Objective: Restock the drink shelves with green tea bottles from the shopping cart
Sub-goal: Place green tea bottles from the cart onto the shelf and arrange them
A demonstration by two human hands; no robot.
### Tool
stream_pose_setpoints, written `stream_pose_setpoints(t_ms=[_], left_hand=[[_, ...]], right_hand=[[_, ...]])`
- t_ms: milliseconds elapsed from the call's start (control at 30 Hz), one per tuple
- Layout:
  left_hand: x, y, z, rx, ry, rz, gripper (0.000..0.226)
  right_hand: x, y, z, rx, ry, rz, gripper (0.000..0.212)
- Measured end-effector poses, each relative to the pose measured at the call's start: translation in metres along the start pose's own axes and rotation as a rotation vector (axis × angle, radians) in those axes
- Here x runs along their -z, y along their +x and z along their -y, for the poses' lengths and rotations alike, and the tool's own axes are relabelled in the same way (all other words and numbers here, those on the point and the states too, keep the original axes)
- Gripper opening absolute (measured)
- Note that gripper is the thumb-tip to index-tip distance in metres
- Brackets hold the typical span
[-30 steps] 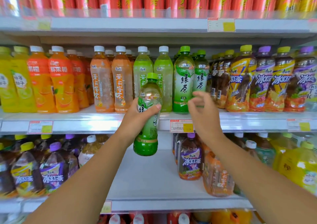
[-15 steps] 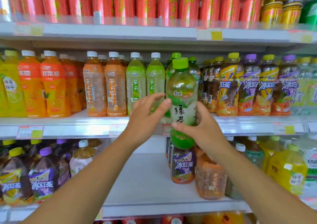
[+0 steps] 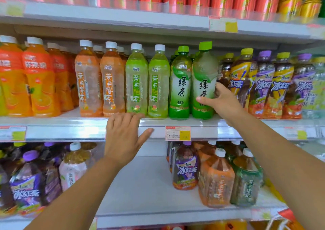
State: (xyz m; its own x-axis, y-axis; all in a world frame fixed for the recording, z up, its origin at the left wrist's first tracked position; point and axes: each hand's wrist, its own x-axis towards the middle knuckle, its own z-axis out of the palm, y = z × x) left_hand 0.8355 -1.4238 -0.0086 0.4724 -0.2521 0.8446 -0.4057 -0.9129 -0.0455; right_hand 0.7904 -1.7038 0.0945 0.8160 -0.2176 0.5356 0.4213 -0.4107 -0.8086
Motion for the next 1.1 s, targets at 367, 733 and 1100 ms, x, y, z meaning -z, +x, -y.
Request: stream_pose_setpoints(t_ms=[367, 733, 1100], left_hand=[[-0.007, 0.0, 0.002, -0.024, -0.007, -0.061, 0.05], [0.005, 0.0, 0.011, -0.065, -0.236, -0.019, 0.069], [-0.011, -0.165, -0.141, -0.303, -0.742, 0.474, 0.049]], right_hand=[[-0.01, 0.008, -0.017, -0.024, -0.194, -0.11, 0.062], [0.004, -0.096, -0.036, 0.34, -0.324, -0.434, 0.04], [0.101, -0.278, -0.125, -0.296, -0.726, 0.285, 0.024]])
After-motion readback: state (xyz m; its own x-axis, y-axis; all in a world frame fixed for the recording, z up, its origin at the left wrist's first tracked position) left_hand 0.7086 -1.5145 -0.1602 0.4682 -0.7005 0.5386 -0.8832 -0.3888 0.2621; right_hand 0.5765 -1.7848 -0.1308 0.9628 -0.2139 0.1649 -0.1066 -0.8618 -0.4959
